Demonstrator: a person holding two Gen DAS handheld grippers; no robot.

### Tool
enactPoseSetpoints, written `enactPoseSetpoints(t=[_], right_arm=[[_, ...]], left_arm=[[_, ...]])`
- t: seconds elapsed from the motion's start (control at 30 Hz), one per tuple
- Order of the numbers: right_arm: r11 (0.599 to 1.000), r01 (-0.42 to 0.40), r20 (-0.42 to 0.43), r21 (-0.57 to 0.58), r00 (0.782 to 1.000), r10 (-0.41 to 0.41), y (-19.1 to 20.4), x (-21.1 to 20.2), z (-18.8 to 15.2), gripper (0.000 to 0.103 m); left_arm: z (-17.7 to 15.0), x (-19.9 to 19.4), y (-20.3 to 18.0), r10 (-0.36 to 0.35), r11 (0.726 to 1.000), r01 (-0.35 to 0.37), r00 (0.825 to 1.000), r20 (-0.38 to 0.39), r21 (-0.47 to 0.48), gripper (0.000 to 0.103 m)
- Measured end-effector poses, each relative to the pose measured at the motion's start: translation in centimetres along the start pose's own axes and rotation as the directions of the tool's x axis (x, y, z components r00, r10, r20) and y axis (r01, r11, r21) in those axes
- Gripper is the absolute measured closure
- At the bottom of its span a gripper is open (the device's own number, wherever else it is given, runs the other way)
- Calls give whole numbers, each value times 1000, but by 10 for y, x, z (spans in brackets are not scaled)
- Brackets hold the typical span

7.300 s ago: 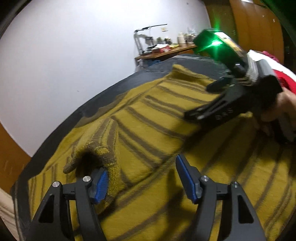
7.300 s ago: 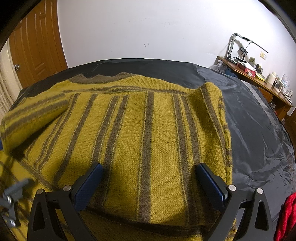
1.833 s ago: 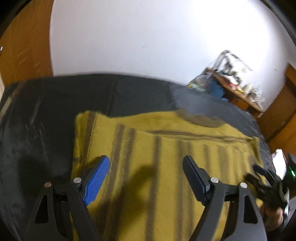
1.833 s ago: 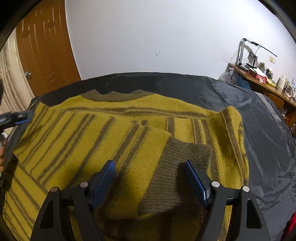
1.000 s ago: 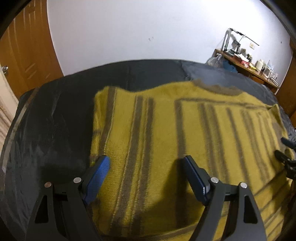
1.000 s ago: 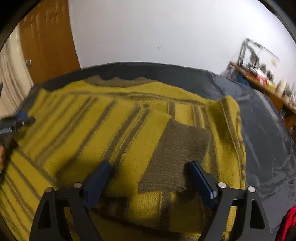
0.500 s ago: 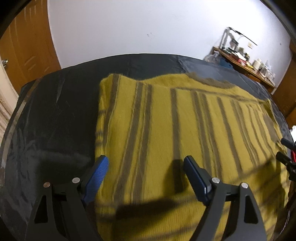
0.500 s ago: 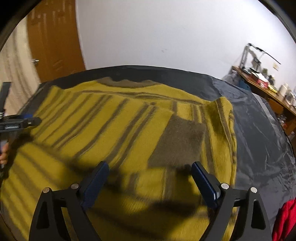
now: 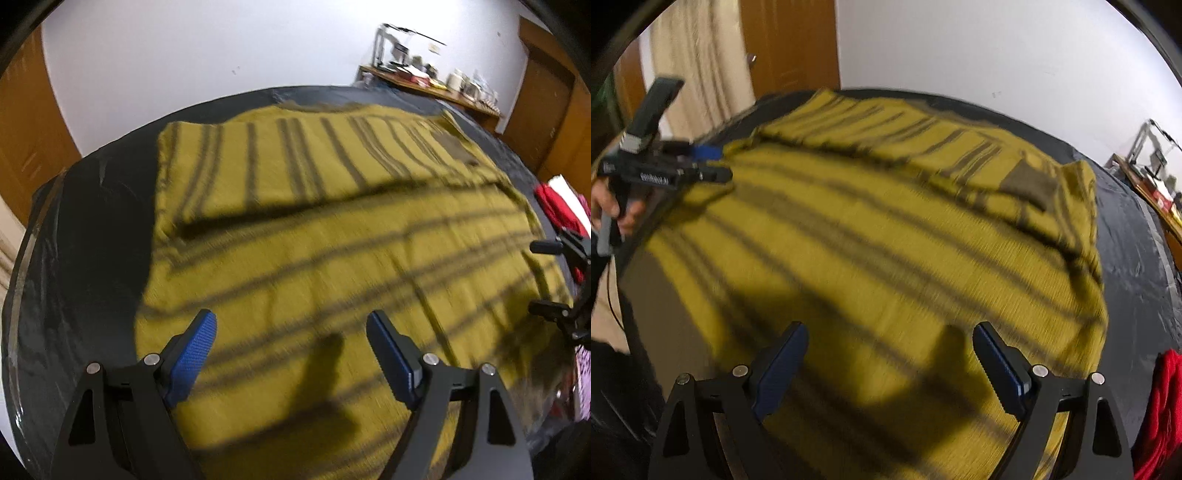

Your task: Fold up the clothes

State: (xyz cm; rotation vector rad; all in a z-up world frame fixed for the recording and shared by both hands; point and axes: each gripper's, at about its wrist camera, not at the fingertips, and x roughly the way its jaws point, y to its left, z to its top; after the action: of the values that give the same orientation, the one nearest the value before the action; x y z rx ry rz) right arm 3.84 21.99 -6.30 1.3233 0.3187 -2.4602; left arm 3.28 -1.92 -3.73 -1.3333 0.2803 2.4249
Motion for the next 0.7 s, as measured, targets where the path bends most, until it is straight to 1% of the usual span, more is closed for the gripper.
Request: enactPoseSetpoints(t=[0.13,0.27,0.4,0.57,0.67,0.7], right_arm=[[999,0,23,41,1000,-1,-4,-5,-14,10],[998,13,81,60,997,-17,-4,-26,-29,10],[999,21,138,50,990,-27,-3,-54,-51,10],[1000,6,184,-13,983,-3,12,-83,-87,10],[995,13,183,-98,983,6,33,-90,-103,10],[990,30,179,-137,984,-5,41,-90,-107,10]], left_arm=[[-9,19,-15,10,1000,-9,999,-36,8,17],[-18,13,-14,9,1000,-9,1000,-22,-26,16],[-27,5,-16,16,1000,-16,1000,-17,-25,16],[-41,-1,-20,13,999,-14,1000,-9,-44,16],[-46,-5,-22,14,998,-14,1000,-5,-56,16],[-47,-6,-23,13,998,-13,1000,-4,-57,16]])
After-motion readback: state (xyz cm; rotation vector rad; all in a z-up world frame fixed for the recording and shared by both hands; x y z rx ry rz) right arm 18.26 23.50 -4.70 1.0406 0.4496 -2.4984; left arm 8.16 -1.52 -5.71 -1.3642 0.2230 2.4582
